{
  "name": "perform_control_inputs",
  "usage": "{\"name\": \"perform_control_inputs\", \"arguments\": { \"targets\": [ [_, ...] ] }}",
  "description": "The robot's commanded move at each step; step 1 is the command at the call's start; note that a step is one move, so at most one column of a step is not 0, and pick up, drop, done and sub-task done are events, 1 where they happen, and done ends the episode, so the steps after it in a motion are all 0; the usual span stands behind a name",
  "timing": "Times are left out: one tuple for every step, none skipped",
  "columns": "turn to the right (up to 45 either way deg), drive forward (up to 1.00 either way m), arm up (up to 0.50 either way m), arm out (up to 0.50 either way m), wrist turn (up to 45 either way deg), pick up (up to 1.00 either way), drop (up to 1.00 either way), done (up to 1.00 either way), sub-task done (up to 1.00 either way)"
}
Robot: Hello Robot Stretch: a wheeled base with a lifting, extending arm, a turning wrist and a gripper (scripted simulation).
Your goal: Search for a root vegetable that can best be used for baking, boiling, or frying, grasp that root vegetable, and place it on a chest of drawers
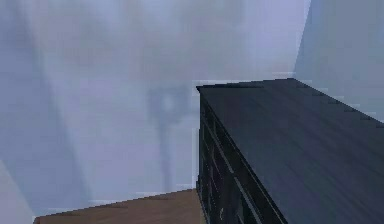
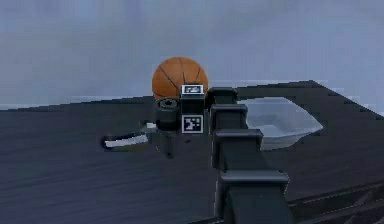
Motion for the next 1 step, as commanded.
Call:
{"name": "perform_control_inputs", "arguments": {
  "targets": [
    [0.0, 0.0, 0.0, 0.0, 0.0, 0.0, 0.0, 1.0, 0.0]
  ]
}}
